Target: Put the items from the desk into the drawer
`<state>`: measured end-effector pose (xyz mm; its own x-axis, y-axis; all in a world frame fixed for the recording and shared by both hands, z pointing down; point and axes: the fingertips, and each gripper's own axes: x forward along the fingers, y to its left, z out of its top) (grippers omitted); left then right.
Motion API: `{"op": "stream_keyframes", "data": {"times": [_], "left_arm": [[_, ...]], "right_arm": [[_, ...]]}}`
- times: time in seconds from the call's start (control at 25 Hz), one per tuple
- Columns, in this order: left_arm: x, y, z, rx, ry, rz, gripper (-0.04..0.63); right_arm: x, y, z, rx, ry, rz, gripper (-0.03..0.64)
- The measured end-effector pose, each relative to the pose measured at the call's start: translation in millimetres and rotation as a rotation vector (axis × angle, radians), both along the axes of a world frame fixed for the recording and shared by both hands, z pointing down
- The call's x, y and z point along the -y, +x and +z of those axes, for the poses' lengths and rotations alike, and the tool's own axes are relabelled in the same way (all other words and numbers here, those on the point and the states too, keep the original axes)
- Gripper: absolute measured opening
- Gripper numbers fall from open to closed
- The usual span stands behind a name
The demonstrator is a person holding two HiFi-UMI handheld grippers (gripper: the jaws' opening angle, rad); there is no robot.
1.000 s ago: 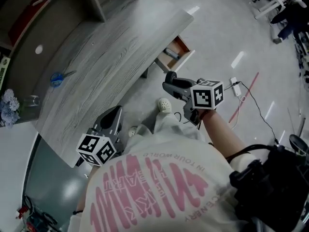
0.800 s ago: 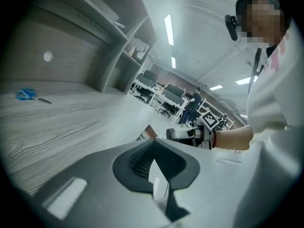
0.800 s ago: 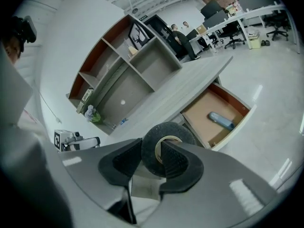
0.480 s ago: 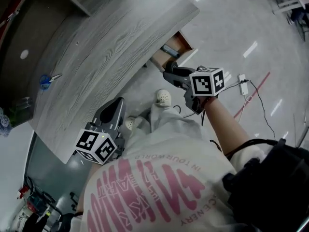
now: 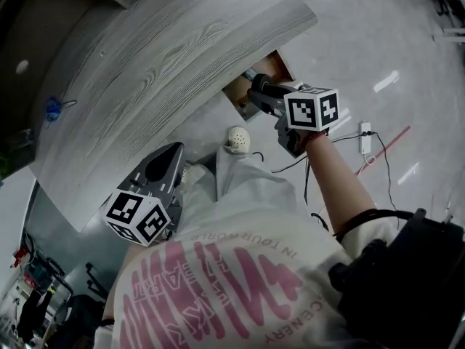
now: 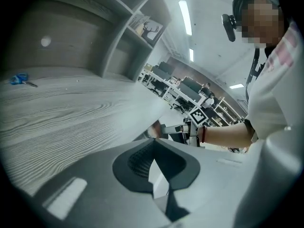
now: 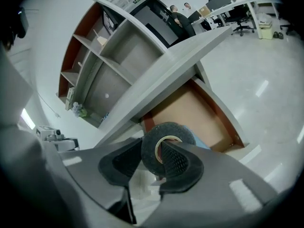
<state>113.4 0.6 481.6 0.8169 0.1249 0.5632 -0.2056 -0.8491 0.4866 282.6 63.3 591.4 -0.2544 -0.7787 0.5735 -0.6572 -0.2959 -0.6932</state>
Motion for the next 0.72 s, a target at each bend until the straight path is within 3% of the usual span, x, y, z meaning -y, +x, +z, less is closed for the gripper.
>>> {"op": "stream_keyframes", "data": {"times": [0.16,0.32,0.72], "left_arm": [[-1,9,-1,0.018,-0.004,0.002,0.018],[4,17,-2,0.016,0.009,0.000,0.018],[13,31,-2,0.031,0.017,-0.026,0.018]], "right_arm": [[3,33,23,-0.169,-0.124,0.005,0.127],[4,51,48,-0.377,-0.273,-0.115,0.127],[12,61,80,-0.419,-0.364,-0.217,0.129]]}}
